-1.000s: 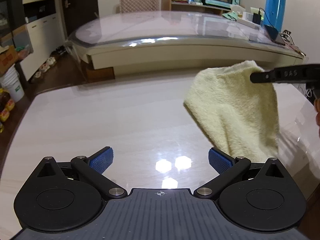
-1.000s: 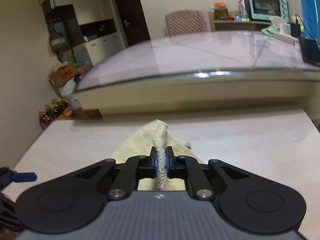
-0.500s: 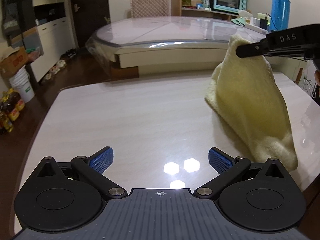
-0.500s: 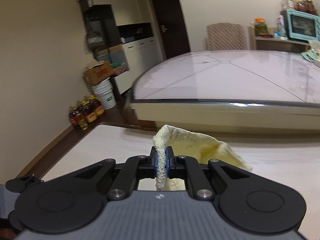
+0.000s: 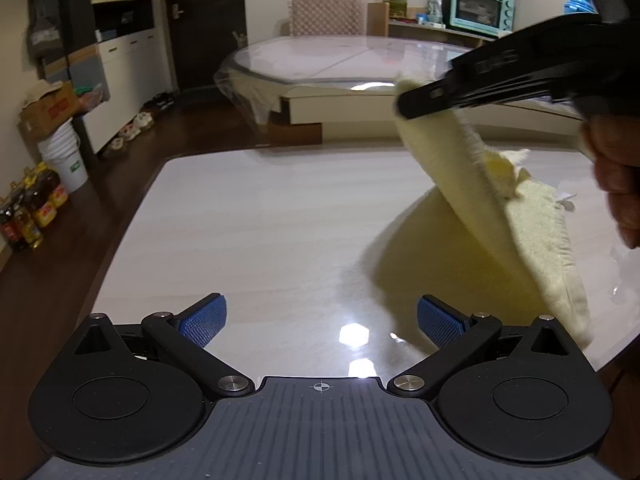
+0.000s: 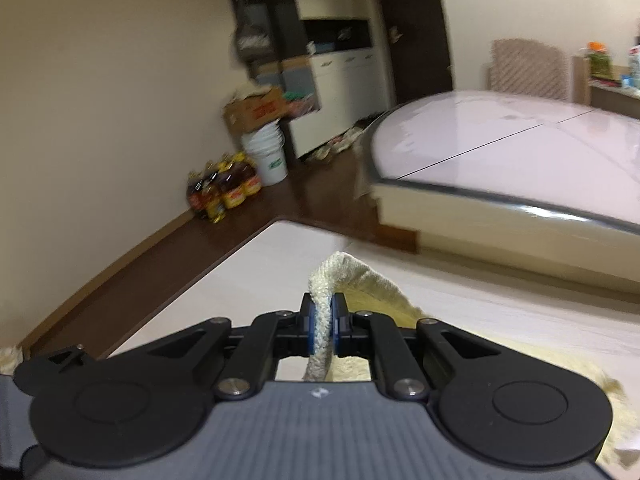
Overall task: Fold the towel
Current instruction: 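Lift the towel with the right tool and spread it across the table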
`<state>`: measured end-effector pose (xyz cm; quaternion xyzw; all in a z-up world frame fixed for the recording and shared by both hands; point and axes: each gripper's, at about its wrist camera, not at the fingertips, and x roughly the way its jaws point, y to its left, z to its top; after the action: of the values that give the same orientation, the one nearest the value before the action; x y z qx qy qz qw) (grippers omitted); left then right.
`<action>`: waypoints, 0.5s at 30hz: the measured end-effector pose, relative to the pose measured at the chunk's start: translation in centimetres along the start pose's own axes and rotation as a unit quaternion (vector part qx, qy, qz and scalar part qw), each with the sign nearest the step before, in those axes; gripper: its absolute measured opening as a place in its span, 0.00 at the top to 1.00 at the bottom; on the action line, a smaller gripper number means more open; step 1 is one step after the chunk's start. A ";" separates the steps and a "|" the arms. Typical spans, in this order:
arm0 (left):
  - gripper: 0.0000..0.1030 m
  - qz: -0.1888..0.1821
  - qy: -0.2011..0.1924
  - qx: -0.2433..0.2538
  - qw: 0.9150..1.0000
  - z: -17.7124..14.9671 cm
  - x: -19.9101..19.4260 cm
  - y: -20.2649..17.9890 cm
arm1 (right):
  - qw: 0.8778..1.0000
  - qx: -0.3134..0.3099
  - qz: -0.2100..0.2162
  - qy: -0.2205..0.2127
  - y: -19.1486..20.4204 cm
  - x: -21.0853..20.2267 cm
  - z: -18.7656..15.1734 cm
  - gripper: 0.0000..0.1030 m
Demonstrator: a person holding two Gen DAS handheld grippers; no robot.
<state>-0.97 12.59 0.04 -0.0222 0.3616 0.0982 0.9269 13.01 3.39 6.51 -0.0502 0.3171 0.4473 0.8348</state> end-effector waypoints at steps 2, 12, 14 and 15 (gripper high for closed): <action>0.00 0.004 0.002 -0.004 1.000 -0.3 -0.1 0.3 | 1.000 -0.007 0.005 0.015 0.8 1.5 0.2 0.91; 0.00 0.011 0.004 -0.002 1.000 -0.7 -1.1 0.4 | 0.991 -0.022 0.042 0.128 3.0 8.4 0.3 0.51; 0.00 0.008 0.004 0.000 1.000 -0.7 -1.0 0.2 | 0.990 -0.017 0.065 0.124 2.7 8.0 1.1 0.49; 0.00 0.006 0.004 0.000 1.000 -0.6 -0.9 0.2 | 0.990 -0.013 0.078 0.120 2.5 7.7 1.5 0.48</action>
<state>-2.10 12.51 0.19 -0.0203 0.3652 0.1037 0.9249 14.90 10.91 3.81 -0.0894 0.4125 0.5056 0.7525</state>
